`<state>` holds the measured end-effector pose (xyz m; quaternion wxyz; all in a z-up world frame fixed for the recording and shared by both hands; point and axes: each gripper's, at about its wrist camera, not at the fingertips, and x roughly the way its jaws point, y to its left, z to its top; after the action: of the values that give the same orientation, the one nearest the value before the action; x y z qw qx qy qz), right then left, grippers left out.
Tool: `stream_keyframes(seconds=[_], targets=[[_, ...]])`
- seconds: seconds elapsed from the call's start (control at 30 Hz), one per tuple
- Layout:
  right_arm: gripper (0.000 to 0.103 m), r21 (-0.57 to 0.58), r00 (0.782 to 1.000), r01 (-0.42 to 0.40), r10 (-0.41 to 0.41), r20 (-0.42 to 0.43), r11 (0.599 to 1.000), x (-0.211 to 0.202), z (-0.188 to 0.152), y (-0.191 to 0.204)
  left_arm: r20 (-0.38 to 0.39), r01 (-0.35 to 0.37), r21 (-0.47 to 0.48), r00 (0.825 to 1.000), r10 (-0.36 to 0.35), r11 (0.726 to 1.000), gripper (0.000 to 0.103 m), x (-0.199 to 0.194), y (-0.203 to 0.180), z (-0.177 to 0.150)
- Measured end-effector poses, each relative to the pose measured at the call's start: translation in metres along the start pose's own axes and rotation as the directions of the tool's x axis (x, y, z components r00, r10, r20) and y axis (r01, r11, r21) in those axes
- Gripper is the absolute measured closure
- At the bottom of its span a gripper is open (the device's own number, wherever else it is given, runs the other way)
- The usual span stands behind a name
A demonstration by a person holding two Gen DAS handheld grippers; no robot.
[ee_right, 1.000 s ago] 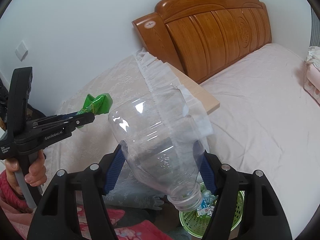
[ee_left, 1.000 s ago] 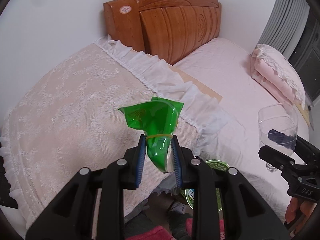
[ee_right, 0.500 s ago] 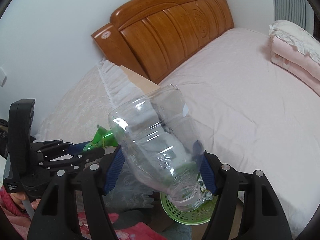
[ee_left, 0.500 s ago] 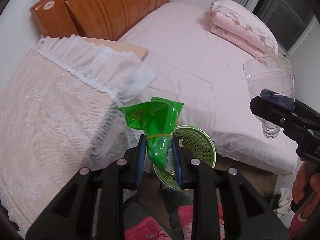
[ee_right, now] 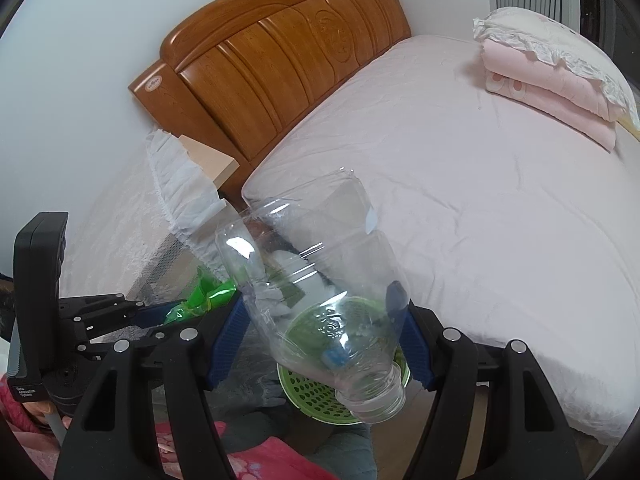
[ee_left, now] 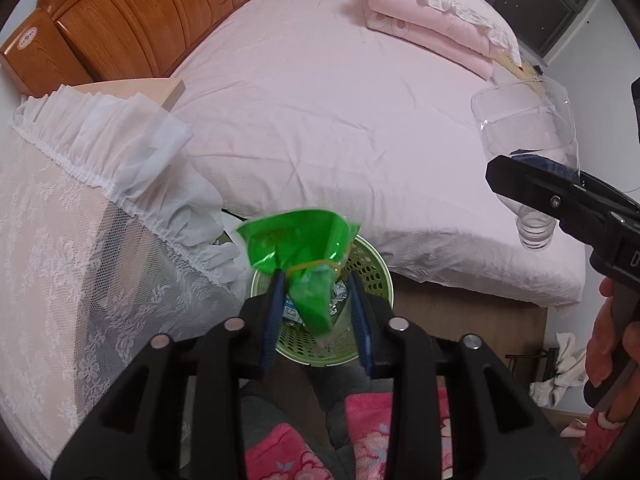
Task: Collect trash
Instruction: 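Release the green wrapper with the left tool while the right tool drops the bottle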
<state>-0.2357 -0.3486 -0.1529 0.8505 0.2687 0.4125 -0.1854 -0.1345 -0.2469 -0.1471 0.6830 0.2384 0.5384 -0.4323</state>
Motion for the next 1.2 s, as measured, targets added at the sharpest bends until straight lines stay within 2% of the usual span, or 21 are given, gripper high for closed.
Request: stream_keyframes(seconds=[0.03, 0.07, 0.1, 0.2, 0.3, 0.4, 0.67, 0.87, 0.97, 1.03, 1.1, 1.13, 1.17, 1.2], targets=[[0.034, 0.002, 1.000, 0.001, -0.001, 0.000, 1.000, -0.001, -0.002, -0.003, 0.001, -0.001, 0.000, 1.000, 0.001, 1.000, 0.050, -0.001, -0.001, 0.000], [0.034, 0.004, 1.000, 0.000, 0.000, -0.001, 1.000, -0.002, -0.003, -0.006, 0.007, -0.007, 0.001, 1.000, 0.007, 1.000, 0.036, -0.002, -0.002, 0.000], [0.034, 0.006, 1.000, 0.001, -0.001, -0.002, 1.000, -0.001, -0.004, -0.008, 0.016, -0.015, 0.005, 1.000, 0.015, 1.000, 0.027, -0.003, -0.004, -0.001], [0.034, 0.011, 1.000, 0.000, 0.000, -0.010, 1.000, 0.000, -0.005, -0.013, 0.039, -0.025, 0.018, 0.999, 0.024, 1.000, 0.016, -0.009, -0.008, 0.001], [0.034, 0.013, 1.000, -0.001, 0.002, -0.014, 1.000, 0.002, -0.004, -0.013, 0.058, -0.028, 0.021, 0.998, 0.027, 0.999, 0.011, -0.015, -0.009, 0.001], [0.034, 0.012, 1.000, -0.004, 0.004, -0.023, 1.000, 0.006, -0.006, -0.013, 0.078, -0.040, 0.020, 0.996, 0.038, 0.999, 0.008, -0.019, -0.008, 0.002], [0.034, 0.002, 0.999, -0.009, 0.009, -0.051, 1.000, 0.015, -0.006, -0.010, 0.098, -0.072, -0.012, 0.992, 0.073, 0.997, 0.008, -0.028, 0.002, 0.004], [0.034, -0.016, 0.996, -0.004, 0.003, -0.087, 1.000, 0.026, -0.009, -0.004, 0.135, -0.122, -0.068, 0.982, 0.131, 0.990, 0.008, -0.041, 0.025, 0.004], [0.034, -0.034, 0.989, 0.007, -0.012, -0.144, 0.999, 0.041, -0.013, 0.002, 0.141, -0.142, -0.120, 0.977, 0.158, 0.983, 0.008, -0.048, 0.043, 0.004], [0.033, -0.063, 0.975, 0.002, -0.016, -0.220, 0.998, 0.058, -0.020, 0.009, 0.142, -0.163, -0.154, 0.972, 0.185, 0.974, 0.008, -0.051, 0.056, 0.003], [0.026, -0.092, 0.962, 0.022, -0.046, -0.270, 0.996, 0.072, -0.023, 0.015, 0.137, -0.182, -0.184, 0.968, 0.208, 0.966, 0.008, -0.055, 0.068, 0.000], [0.015, -0.105, 0.957, 0.061, -0.087, -0.276, 0.993, 0.078, -0.024, 0.020, 0.134, -0.189, -0.197, 0.967, 0.218, 0.962, 0.008, -0.056, 0.075, -0.002], [0.007, -0.103, 0.956, 0.063, -0.089, -0.279, 0.993, 0.080, -0.023, 0.022, 0.131, -0.196, -0.212, 0.965, 0.227, 0.957, 0.008, -0.058, 0.081, -0.004], [0.005, -0.089, 0.955, 0.054, -0.077, -0.287, 0.995, 0.082, -0.019, 0.025, 0.130, -0.201, -0.229, 0.963, 0.235, 0.952, 0.008, -0.061, 0.088, -0.007]])
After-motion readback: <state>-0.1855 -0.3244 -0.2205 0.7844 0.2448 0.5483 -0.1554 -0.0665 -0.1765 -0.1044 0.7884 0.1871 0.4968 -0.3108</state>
